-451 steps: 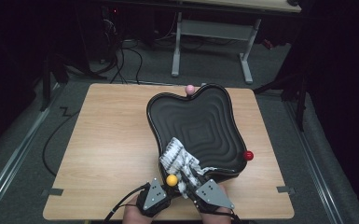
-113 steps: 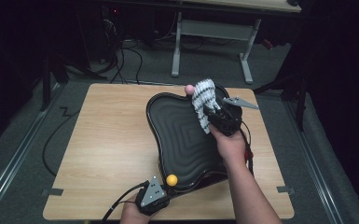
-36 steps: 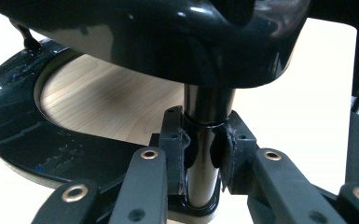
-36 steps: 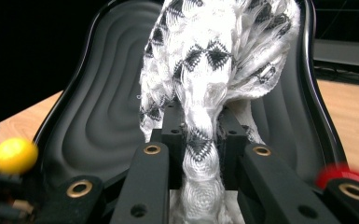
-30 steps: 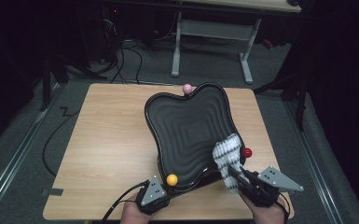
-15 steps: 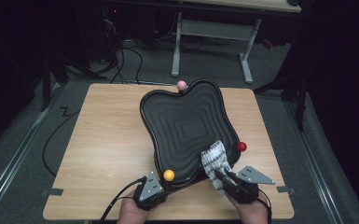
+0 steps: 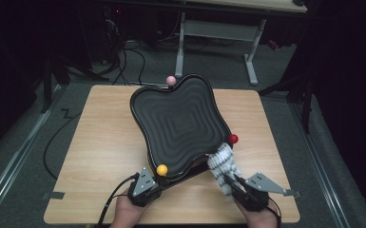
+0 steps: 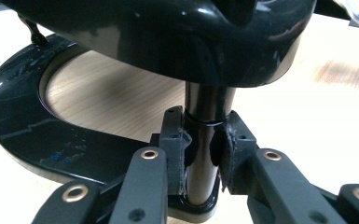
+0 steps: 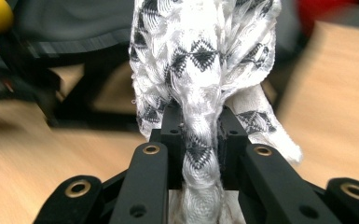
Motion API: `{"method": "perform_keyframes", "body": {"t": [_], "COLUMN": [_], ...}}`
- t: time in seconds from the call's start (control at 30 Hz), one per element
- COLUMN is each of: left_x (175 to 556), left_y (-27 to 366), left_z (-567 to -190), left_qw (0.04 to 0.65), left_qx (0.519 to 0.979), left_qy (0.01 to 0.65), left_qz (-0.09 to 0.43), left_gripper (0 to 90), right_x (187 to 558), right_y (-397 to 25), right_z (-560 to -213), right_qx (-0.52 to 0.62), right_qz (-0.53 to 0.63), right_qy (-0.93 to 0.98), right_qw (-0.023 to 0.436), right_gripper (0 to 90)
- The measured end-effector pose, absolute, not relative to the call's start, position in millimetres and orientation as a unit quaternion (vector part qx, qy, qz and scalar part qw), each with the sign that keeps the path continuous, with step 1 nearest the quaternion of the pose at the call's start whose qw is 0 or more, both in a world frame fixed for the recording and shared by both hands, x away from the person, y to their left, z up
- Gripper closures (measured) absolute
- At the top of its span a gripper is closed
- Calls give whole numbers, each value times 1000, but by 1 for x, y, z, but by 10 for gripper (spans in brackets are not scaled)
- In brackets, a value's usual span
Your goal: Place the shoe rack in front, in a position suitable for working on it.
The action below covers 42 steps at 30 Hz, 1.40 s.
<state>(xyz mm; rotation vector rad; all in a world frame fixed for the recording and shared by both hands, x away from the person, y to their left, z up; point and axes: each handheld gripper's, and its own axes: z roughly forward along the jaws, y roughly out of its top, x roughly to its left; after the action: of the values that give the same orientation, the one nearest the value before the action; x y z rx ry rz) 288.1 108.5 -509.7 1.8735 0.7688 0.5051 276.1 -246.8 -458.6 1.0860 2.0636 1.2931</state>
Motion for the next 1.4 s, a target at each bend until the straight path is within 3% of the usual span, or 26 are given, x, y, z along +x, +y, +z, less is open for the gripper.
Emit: {"method": "perform_keyframes", "body": {"t": [0.2, 0.4, 0.5, 0.6, 0.67, 0.73, 0.97, 1.17, 1.4], "left_x": [289, 289, 288, 289, 288, 287, 284, 286, 286], "left_y": [109, 109, 109, 110, 110, 111, 114, 110, 109], "left_z": [-509, -510, -510, -510, -510, -511, -512, -512, -512], "left_qw": [503, 503, 503, 506, 505, 502, 505, 501, 495], "left_qx": [777, 778, 778, 777, 777, 778, 774, 777, 781], "left_qy": [316, 313, 313, 313, 313, 313, 318, 319, 313], "left_qz": [207, 208, 209, 209, 209, 210, 210, 211, 217], "left_gripper": [737, 736, 729, 728, 726, 719, 680, 723, 737], "right_x": [271, 284, 291, 296, 297, 299, 323, 348, 329], "right_y": [-288, -291, -288, -283, -281, -278, -279, -267, -248], "right_z": [-493, -502, -505, -513, -512, -506, -473, -463, -454], "right_qx": [466, 471, 474, 471, 464, 464, 500, 499, 428], "right_qz": [397, 376, 368, 344, 348, 348, 371, 393, 423], "right_qy": [762, 765, 770, 784, 787, 787, 730, 714, 738], "right_qw": [212, 227, 217, 213, 212, 213, 282, 293, 305], "right_gripper": [744, 475, 397, 486, 652, 741, 747, 742, 745]}}
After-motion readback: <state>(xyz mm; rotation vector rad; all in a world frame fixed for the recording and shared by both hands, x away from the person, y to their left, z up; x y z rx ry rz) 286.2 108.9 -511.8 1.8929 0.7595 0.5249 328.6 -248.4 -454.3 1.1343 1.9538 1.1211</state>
